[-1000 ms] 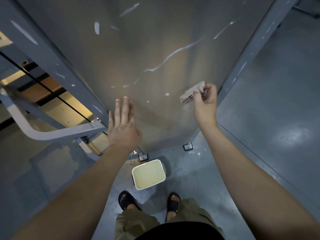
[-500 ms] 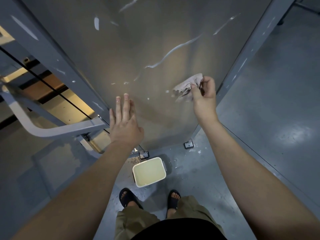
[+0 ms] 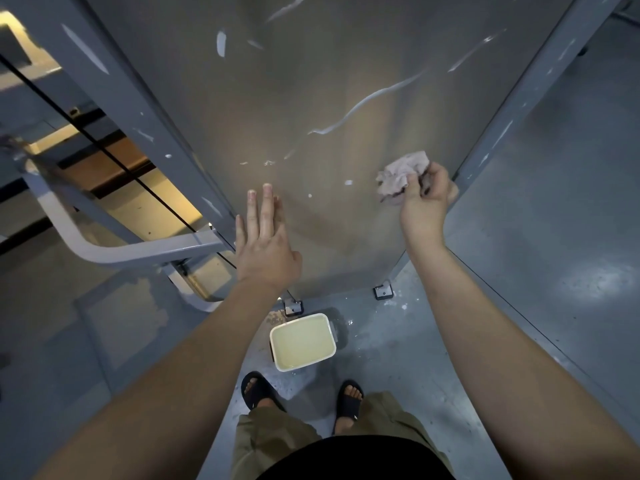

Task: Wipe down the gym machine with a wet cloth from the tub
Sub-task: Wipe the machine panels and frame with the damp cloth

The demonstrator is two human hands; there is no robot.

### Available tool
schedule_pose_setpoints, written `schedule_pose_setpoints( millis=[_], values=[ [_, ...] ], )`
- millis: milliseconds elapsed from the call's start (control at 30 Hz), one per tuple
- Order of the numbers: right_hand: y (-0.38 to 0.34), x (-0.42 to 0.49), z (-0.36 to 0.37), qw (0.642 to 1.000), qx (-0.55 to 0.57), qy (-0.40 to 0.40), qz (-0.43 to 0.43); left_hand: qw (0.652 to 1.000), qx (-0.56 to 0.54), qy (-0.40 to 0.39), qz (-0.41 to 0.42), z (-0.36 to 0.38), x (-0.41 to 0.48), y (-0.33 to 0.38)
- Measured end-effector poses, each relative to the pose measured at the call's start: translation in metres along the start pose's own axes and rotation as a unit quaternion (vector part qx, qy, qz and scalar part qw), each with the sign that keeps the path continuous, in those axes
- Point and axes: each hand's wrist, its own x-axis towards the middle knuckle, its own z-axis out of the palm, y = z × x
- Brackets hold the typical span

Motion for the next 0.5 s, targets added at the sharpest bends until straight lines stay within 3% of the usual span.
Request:
schedule_pose_setpoints(
  millis=[67,267,400,500],
  values=[
    [-0.004,-0.002,0.005,0.999,-0.001,0.05,0.014,1.0,-0.012,0.002,0.004,0.001,0.0,0.0],
    [-0.017,-0.017,0.02,0.996,0.072,0.037,0.049,0.986,-0.126,0.096,0.041,0.01,-0.008,-0.004],
    [-0.015,-0.021,0.028,0.995,0.094,0.043,0.013,0.942,-0.318,0.1,-0.041,0.01,-0.009,0.009],
    [-0.008,-0.008,0.016,0.993,0.054,0.109,0.001,0.88,-0.445,0.035,-0.163,0.004,0.004,0.018]
  ],
)
